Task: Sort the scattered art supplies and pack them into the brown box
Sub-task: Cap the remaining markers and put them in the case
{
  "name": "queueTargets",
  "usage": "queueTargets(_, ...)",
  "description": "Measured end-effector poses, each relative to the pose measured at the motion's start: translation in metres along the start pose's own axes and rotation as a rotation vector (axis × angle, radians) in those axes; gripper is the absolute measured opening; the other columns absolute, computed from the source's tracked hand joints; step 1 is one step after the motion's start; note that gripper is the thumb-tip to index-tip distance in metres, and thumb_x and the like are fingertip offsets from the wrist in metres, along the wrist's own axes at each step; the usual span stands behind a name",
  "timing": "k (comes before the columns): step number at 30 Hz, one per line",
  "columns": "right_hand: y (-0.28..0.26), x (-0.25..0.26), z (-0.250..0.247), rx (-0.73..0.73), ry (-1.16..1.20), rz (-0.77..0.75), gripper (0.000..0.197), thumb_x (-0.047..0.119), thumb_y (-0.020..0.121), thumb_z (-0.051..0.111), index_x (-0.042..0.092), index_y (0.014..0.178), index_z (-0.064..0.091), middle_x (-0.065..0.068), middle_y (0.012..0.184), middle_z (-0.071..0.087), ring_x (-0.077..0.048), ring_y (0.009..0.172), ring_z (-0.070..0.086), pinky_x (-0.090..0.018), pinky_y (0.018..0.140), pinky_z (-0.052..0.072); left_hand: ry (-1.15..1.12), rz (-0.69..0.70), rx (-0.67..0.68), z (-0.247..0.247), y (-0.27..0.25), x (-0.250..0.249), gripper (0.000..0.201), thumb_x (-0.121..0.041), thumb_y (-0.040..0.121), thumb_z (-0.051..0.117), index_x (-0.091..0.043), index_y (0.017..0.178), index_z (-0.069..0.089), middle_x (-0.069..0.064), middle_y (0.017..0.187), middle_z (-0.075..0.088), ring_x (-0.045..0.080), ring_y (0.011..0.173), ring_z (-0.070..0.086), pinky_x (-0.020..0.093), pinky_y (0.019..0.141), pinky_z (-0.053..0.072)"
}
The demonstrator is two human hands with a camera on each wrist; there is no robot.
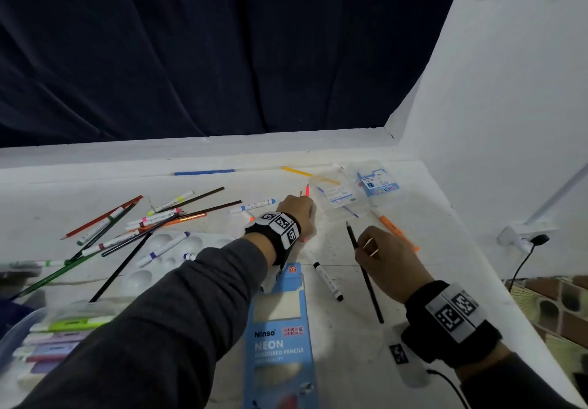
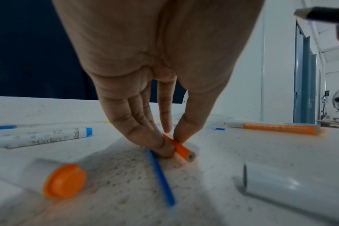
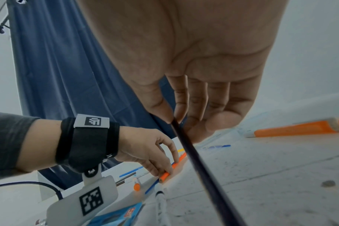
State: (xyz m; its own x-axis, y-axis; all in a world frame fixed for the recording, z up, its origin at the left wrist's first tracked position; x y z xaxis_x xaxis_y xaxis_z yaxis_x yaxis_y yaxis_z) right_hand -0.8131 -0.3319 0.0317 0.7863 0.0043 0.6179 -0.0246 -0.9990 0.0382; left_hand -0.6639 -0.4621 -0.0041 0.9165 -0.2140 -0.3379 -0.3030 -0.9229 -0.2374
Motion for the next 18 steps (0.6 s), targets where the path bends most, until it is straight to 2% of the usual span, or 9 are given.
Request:
queueTargets(4, -0.008, 0.012, 0.002, 0.009, 0.078, 0.001, 0.011, 0.015, 0.087, 0.062, 0.019, 0.079, 0.057, 0.005, 0.070, 0.065, -0.016, 0.067, 0.063, -0.035, 0.067, 0.051, -0.082, -0.004, -0.009, -0.012, -0.006, 0.004, 0.023, -0.019, 0.080, 0.074, -0.018, 0.093, 0.056, 0.003, 0.094, 0.063, 0.023, 0.086, 0.059, 0.028, 0.068, 0.048)
queueTargets(6, -0.011, 0.019, 0.002, 0.003, 0.088, -0.009, 0.010, 0.015, 0.088, 0.063, 0.017, 0.080, 0.057, 0.005, 0.069, 0.064, -0.012, 0.064, 0.061, -0.029, 0.062, 0.047, -0.166, -0.010, -0.025, -0.023, -0.015, 0.009, 0.030, -0.024, 0.083, 0.076, -0.016, 0.104, 0.055, 0.002, 0.096, 0.060, 0.021, 0.085, 0.057, 0.028, 0.068, 0.048)
queueTargets(8, -0.014, 0.026, 0.001, -0.020, 0.105, -0.027, 0.012, 0.014, 0.089, 0.063, 0.019, 0.080, 0.055, 0.006, 0.068, 0.061, -0.009, 0.064, 0.059, -0.022, 0.059, 0.043, -0.290, -0.039, -0.039, -0.033, -0.028, 0.020, 0.041, -0.026, 0.082, 0.076, -0.018, 0.117, 0.054, 0.004, 0.101, 0.065, 0.024, 0.090, 0.064, 0.034, 0.078, 0.055)
queueTargets(9, -0.016, 0.031, 0.001, -0.034, 0.126, -0.035, 0.014, 0.014, 0.089, 0.063, 0.020, 0.080, 0.055, 0.006, 0.069, 0.061, -0.011, 0.065, 0.060, -0.023, 0.061, 0.046, -0.372, -0.052, -0.045, -0.038, -0.037, 0.026, 0.044, -0.025, 0.082, 0.075, -0.020, 0.120, 0.053, 0.005, 0.100, 0.069, 0.025, 0.090, 0.067, 0.038, 0.082, 0.057)
queueTargets(12, -0.021, 0.045, 0.003, -0.065, 0.256, -0.057, 0.014, 0.010, 0.087, 0.065, 0.022, 0.084, 0.057, 0.003, 0.070, 0.066, -0.017, 0.069, 0.064, -0.039, 0.064, 0.056, -0.645, -0.047, -0.126, -0.053, -0.074, 0.045, 0.045, -0.017, 0.084, 0.073, -0.022, 0.124, 0.054, 0.004, 0.085, 0.073, 0.021, 0.081, 0.070, 0.041, 0.083, 0.060)
queueTargets(15, -0.027, 0.061, 0.010, -0.072, 0.380, -0.070, 0.023, 0.003, 0.085, 0.066, 0.022, 0.097, 0.061, 0.002, 0.072, 0.068, -0.016, 0.070, 0.067, -0.032, 0.056, 0.059, -0.850, 0.014, -0.210, -0.059, -0.121, 0.062, 0.027, -0.003, 0.085, 0.069, -0.010, 0.111, 0.069, -0.006, 0.066, 0.064, 0.016, 0.064, 0.064, 0.034, 0.071, 0.058)
queueTargets(16, -0.029, 0.067, 0.013, -0.072, 0.407, -0.071, 0.025, 0.002, 0.085, 0.066, 0.022, 0.100, 0.062, 0.001, 0.072, 0.068, -0.016, 0.071, 0.067, -0.028, 0.055, 0.058, -0.904, 0.034, -0.211, -0.057, -0.138, 0.065, 0.021, 0.001, 0.086, 0.068, -0.008, 0.105, 0.072, -0.006, 0.065, 0.061, 0.014, 0.063, 0.063, 0.030, 0.067, 0.056)
queueTargets(18, -0.034, 0.075, 0.019, -0.075, 0.454, -0.071, 0.024, 0.002, 0.087, 0.064, 0.020, 0.103, 0.064, 0.001, 0.075, 0.067, -0.016, 0.073, 0.068, -0.026, 0.056, 0.058, -0.983, 0.056, -0.210, -0.049, -0.167, 0.073, 0.017, 0.004, 0.088, 0.066, -0.010, 0.095, 0.072, 0.001, 0.068, 0.063, 0.015, 0.066, 0.067, 0.025, 0.066, 0.056)
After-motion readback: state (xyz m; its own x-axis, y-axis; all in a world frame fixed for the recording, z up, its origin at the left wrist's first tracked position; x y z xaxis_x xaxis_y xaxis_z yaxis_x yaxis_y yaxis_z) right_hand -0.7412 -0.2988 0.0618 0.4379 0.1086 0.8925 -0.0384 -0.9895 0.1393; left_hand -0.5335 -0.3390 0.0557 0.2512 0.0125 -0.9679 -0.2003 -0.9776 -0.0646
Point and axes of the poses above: each hand's wrist, its own y-axis towards the middle knuckle, its own z-axis out of the palm, x = y × z, the point moved 8 cm from there along y, towards the middle knuckle
